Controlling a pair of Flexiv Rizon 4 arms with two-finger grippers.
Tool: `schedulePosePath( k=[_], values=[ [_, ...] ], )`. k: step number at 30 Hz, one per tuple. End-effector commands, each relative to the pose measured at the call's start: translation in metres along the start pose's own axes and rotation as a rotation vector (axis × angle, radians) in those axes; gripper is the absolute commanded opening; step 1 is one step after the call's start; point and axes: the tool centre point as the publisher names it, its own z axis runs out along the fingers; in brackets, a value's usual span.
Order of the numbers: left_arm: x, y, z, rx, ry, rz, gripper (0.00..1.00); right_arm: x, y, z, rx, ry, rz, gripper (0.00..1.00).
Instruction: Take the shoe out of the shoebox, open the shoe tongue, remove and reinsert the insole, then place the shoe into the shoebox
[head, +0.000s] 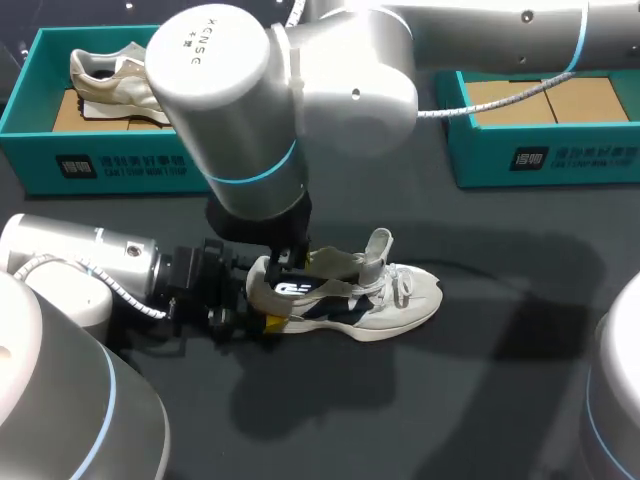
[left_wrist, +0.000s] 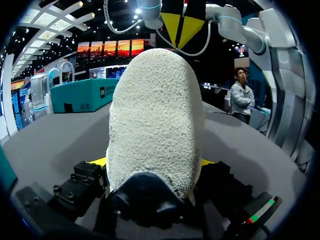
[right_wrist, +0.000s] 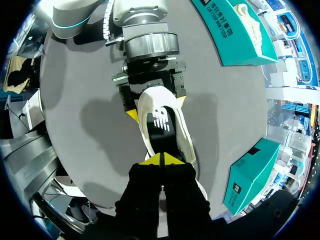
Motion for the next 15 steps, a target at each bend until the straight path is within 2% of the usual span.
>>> schedulePosePath(
  k=[1, 7, 9, 11, 12, 15],
  values=[
    [0.000, 0.000, 0.000, -0.001, -0.001, 0.000, 0.00, -0.003, 0.004, 0.002, 0.005, 0.011, -0.003, 0.00],
    [0.000, 0.000, 0.000, -0.001, -0.001, 0.000, 0.00, -0.003, 0.004, 0.002, 0.005, 0.011, -0.003, 0.00],
    [0.000, 0.000, 0.000, -0.001, -0.001, 0.000, 0.00, -0.002, 0.006, 0.015, -0.081, 0.001, -0.039, 0.00],
    [0.000, 0.000, 0.000, -0.001, -0.001, 0.000, 0.00, -0.003, 0.005, 0.028, -0.078, 0.010, -0.025, 0.00],
    [0.000, 0.000, 0.000, -0.001, -0.001, 0.000, 0.00, -0.003, 0.004, 0.033, -0.105, 0.017, -0.026, 0.00],
    [0.000, 0.000, 0.000, -0.001, -0.001, 0.000, 0.00, -0.004, 0.004, 0.042, -0.112, 0.023, -0.021, 0.00]
  ],
)
